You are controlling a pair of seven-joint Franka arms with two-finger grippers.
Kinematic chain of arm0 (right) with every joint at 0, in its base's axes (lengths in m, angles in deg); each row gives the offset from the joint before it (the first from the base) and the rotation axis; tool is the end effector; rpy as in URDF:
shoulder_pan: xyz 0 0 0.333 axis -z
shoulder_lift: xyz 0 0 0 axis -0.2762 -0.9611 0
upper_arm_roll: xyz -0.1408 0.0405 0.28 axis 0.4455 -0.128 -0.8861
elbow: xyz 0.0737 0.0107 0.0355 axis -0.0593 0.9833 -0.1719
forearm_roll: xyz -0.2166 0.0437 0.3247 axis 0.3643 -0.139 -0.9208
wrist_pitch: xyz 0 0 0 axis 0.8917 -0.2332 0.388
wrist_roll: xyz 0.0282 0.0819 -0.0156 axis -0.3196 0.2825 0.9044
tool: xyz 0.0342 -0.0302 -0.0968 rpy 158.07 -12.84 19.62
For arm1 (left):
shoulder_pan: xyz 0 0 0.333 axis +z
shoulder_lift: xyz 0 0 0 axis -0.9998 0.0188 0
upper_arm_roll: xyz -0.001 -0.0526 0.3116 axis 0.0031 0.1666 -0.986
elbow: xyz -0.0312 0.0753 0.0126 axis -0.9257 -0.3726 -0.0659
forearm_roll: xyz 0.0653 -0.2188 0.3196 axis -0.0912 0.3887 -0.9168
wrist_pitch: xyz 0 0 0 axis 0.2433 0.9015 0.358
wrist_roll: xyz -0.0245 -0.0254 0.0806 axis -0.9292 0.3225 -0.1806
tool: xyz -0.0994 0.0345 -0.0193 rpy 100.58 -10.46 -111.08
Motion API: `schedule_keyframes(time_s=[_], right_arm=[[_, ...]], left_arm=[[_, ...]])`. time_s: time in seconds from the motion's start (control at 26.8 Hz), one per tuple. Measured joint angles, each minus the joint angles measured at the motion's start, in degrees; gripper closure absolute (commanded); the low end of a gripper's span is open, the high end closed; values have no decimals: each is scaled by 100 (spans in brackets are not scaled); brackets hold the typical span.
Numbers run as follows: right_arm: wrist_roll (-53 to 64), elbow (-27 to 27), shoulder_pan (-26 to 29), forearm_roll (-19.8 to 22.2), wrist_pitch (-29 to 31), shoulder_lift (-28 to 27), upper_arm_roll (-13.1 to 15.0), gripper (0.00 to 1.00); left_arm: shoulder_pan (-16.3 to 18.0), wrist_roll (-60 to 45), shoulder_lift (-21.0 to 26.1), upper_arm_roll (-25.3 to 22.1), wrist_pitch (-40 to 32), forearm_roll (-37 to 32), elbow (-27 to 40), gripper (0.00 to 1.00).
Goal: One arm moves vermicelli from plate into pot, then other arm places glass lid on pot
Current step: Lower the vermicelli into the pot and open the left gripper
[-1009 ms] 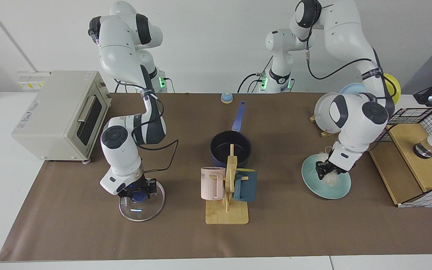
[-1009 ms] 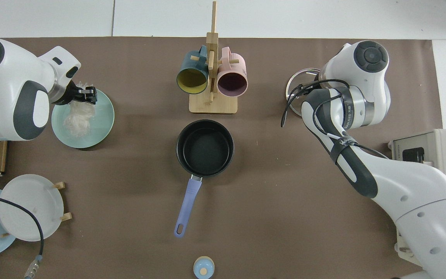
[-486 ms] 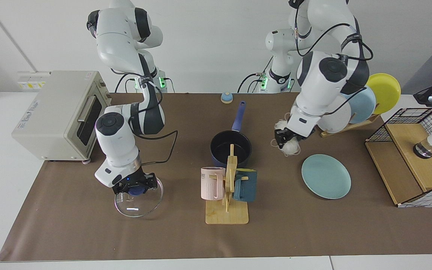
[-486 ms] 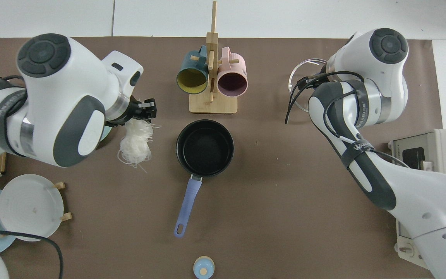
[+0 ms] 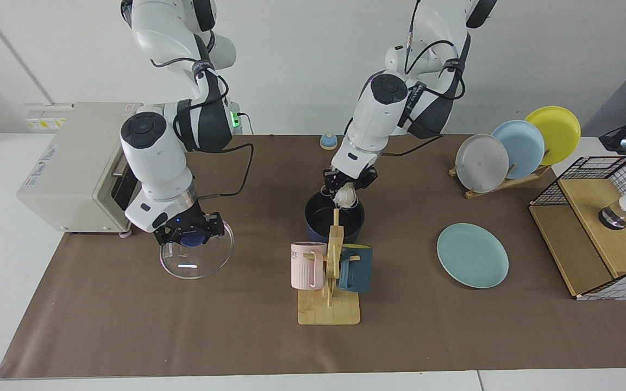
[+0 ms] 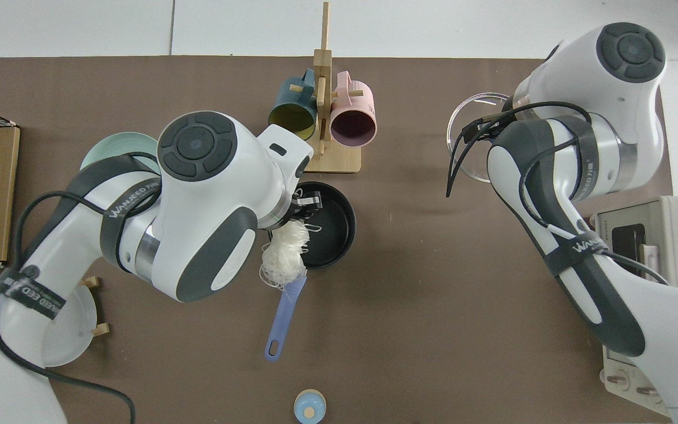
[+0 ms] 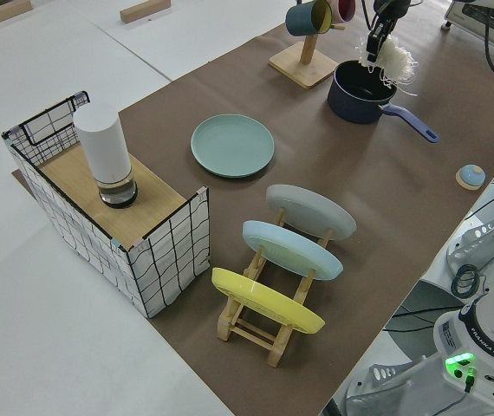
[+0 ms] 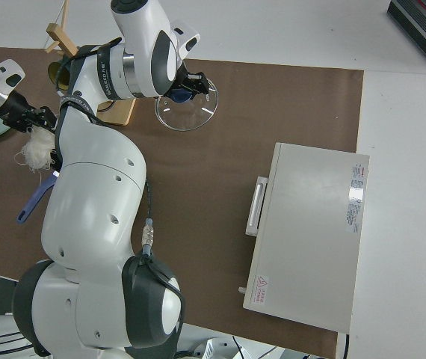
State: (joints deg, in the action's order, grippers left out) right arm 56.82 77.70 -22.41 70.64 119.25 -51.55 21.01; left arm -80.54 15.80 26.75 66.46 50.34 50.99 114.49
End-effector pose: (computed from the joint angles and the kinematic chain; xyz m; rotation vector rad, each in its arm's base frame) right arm 0.6850 0.0831 0.4560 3.1232 0.2251 0.1059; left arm 0.5436 -0.3271 0.4496 2.9540 0.2041 -0.0234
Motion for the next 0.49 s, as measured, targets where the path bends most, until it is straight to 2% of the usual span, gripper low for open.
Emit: schedule_keyframes(time_s=[0.26,0.49], right_arm=[[80,823,72,-143,-233,709,-2,100],[80,1726,71,-148,194,1189,-15,100]], left_arm=[[-46,-25,566,-5,784,-29,248,100],[-74,-25,1009,-1,1143,-242,259,100]])
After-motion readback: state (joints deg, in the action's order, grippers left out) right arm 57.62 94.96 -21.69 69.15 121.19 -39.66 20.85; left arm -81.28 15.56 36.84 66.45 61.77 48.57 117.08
